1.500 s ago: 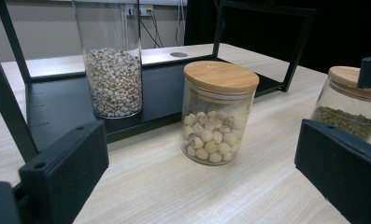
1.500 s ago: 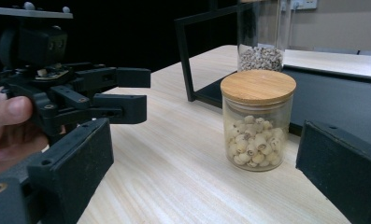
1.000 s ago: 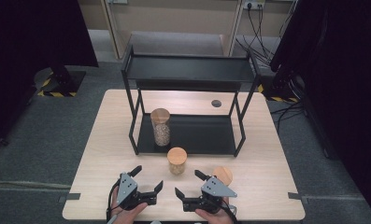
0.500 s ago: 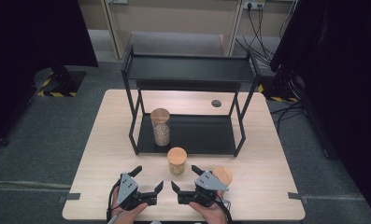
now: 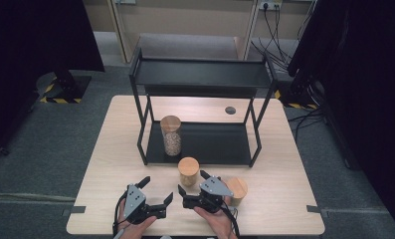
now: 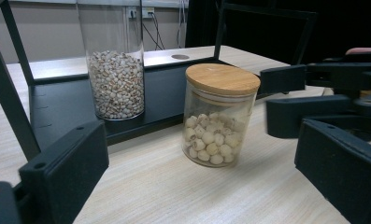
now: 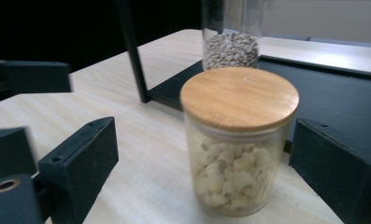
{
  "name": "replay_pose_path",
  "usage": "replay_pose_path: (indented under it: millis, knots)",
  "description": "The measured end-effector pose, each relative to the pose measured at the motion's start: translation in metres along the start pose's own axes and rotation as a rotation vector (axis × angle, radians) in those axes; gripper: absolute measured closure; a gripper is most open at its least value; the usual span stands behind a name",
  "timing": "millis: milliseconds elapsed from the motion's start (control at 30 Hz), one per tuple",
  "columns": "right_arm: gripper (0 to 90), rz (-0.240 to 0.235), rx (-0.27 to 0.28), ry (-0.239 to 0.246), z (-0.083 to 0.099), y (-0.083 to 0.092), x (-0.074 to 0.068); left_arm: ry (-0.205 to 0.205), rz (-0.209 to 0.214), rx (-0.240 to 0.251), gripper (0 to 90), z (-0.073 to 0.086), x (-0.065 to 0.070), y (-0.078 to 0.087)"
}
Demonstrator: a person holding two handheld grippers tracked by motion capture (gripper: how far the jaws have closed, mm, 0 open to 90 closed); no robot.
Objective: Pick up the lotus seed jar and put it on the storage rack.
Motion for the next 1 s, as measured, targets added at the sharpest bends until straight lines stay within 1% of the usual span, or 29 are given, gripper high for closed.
replay_pose_path:
  millis: [67,100,133,333,467,567,600,700,800,900,1000]
  knots:
    - [9.7,0.018,-0.004,-0.007,-0.002,-0.005,-0.001,0.0,0.0,0.002,2.4,0.0,0.0,0.0]
    - [9.7,0.018,-0.004,-0.007,-0.002,-0.005,-0.001,0.0,0.0,0.002,2.4,0.0,0.0,0.0]
    - [10.1,0.025,-0.014,-0.016,-0.003,-0.01,-0.001,0.0,0.0,0.003,2.4,0.0,0.0,0.0]
    - [13.2,0.054,-0.041,-0.005,-0.003,-0.019,-0.005,-0.002,0.0,0.004,2.4,0.0,0.0,0.001]
    - [16.3,0.067,-0.053,-0.002,-0.003,-0.025,-0.005,-0.004,0.001,0.003,2.4,-0.001,0.0,0.001]
    - [19.0,0.068,-0.066,-0.016,-0.004,-0.029,-0.004,-0.005,0.002,0.005,2.4,-0.001,0.0,0.001]
    - [20.3,0.072,-0.066,-0.01,-0.004,-0.03,-0.004,-0.005,0.002,0.005,2.4,-0.001,0.0,0.001]
    - [24.2,0.076,-0.072,-0.014,-0.005,-0.031,-0.002,-0.004,0.002,0.004,2.4,-0.001,0.0,0.001]
    - [24.1,0.068,-0.078,-0.023,-0.005,-0.032,0.0,-0.004,0.003,0.003,2.4,0.0,0.0,0.001]
    - [24.9,0.078,-0.074,0.002,-0.006,-0.031,-0.003,-0.006,0.004,0.005,2.6,-0.001,0.001,0.001]
    - [25.2,0.08,-0.06,0.001,-0.008,-0.028,-0.003,-0.005,0.006,0.004,2.7,0.0,0.001,0.0]
Point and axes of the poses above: each handheld gripper's, and its own axes: y roughly backward along the jaws, z roughly out of its underside, x roughly to its right, the point moved 4 cm from there along -y, roughly forward along the jaws, and after that the axes turned 7 degrees about z, right-handed, at the moved point
